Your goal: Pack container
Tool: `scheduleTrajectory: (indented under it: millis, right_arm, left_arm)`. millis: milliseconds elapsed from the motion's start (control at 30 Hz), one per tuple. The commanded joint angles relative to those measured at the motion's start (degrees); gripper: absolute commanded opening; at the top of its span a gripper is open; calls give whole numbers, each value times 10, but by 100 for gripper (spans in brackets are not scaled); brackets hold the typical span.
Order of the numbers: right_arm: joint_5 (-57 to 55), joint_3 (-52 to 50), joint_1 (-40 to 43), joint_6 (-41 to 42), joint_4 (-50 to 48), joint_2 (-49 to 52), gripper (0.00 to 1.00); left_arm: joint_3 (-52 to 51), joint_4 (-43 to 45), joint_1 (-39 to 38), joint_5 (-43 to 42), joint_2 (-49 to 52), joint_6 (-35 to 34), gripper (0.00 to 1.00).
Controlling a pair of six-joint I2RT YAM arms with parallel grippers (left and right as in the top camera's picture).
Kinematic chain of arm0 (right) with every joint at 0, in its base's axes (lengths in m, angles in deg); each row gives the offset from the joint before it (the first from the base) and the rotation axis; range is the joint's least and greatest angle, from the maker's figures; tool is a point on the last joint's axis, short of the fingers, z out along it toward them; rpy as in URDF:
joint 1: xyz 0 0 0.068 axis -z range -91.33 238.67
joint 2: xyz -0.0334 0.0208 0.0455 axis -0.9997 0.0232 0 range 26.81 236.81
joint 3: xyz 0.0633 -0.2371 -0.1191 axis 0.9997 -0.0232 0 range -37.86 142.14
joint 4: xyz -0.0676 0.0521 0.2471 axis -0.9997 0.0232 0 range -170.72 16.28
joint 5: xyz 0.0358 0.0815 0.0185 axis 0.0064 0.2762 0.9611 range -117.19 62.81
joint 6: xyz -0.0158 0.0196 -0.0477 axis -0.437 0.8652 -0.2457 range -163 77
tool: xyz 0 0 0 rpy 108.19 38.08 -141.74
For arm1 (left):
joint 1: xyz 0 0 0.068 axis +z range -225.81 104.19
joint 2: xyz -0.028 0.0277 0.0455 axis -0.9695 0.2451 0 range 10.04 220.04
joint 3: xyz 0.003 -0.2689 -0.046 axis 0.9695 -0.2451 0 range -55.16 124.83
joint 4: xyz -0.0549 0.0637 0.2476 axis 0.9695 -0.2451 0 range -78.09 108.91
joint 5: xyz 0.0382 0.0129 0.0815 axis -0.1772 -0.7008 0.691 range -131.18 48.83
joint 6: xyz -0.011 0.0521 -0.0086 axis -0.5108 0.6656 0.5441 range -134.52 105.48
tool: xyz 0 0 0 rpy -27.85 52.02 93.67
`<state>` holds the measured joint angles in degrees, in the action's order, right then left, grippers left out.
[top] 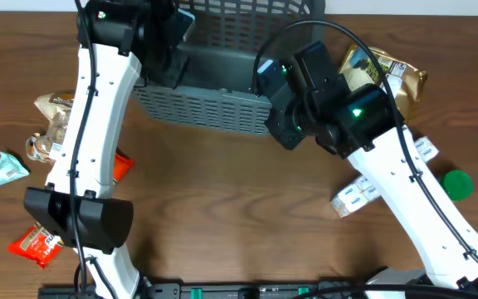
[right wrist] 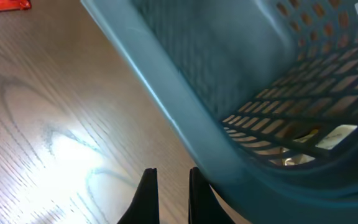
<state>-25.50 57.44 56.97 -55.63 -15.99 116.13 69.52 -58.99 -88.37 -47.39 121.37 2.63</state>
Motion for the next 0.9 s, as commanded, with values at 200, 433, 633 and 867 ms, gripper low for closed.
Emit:
scheduleTrajectory:
  millis: [200, 433, 633, 867]
  right_arm:
    - [-13, 6, 20, -7, -8, 3, 1]
    - [-13, 6, 29, -7, -8, 3, 1]
    - [-13, 6, 30, -7, -8, 3, 1]
    - [-3, 6, 23, -7, -2, 3, 1]
  left_arm:
    - [5, -43, -1, 6, 0, -24, 6]
    - [5, -46, -24, 6, 0, -24, 6]
    - [5, -48, -45, 7, 0, -24, 6]
    - [5, -42, -41, 31, 0, -25, 6]
